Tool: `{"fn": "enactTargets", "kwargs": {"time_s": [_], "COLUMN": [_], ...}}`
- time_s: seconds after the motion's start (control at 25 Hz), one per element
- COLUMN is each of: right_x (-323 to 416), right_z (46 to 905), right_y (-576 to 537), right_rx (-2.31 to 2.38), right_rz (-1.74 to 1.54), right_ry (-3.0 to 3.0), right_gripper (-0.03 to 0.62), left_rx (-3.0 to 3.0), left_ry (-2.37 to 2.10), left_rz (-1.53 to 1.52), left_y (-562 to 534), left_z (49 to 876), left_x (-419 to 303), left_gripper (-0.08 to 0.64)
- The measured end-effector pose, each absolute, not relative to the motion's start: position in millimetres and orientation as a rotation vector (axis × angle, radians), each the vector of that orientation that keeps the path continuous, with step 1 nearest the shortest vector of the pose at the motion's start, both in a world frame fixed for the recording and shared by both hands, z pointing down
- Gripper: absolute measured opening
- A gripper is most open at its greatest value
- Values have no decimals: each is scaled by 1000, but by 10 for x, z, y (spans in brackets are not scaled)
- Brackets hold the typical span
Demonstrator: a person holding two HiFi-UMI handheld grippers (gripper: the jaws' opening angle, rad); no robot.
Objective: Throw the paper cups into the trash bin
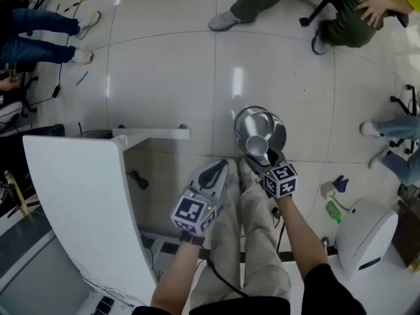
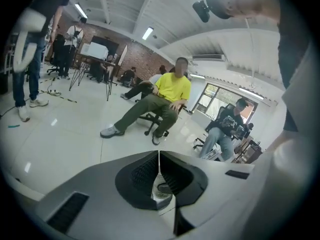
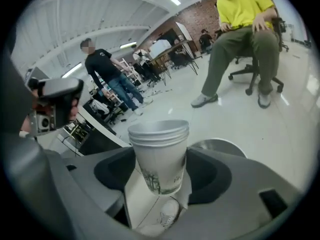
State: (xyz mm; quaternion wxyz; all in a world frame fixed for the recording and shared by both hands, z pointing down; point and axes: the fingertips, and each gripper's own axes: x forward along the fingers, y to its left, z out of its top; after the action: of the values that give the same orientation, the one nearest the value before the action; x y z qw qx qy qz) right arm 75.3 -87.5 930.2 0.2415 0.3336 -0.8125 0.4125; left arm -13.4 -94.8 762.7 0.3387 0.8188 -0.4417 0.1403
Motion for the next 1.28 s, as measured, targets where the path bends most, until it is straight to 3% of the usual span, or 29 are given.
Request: {"fn": "enactTargets", "kwargs": {"time_s": [0.28,0.56,0.64,0.92,1.04,1.16,1.28], "right_x": [715,713,722,788,835,827,743], "right_z": [11235,12049,11925,10769,10080,9296,8376], "right_y": [-1026,-880,-878,-807,-777,-857,-982], "right_rx": [826,735,749,892,927,946,984], "right_rz": [1298,1346,1357,1394,1337,1266,1158], "right_ry": [-1920,-1645,-1662,-1907,-2040,-2177,-2319], "right_gripper": [325,349,396,390,328,188,115], "left_rx": [2035,1967,1960,1957,1974,2015,2065], "left_ry": [-1040,-1008,-1006,-1025,-1020,-1025,-1046], "left_rz": [450,480,489,486,485,475,456], "left_y": [-1037,-981,-932,-826,-790,-840,-929], "left_z": [9098,9482,9424,8823,8454,8055,7560], "left_x": [129,178,145,56,120,174,152], "left_gripper": [14,14,14,14,14,14,14]}}
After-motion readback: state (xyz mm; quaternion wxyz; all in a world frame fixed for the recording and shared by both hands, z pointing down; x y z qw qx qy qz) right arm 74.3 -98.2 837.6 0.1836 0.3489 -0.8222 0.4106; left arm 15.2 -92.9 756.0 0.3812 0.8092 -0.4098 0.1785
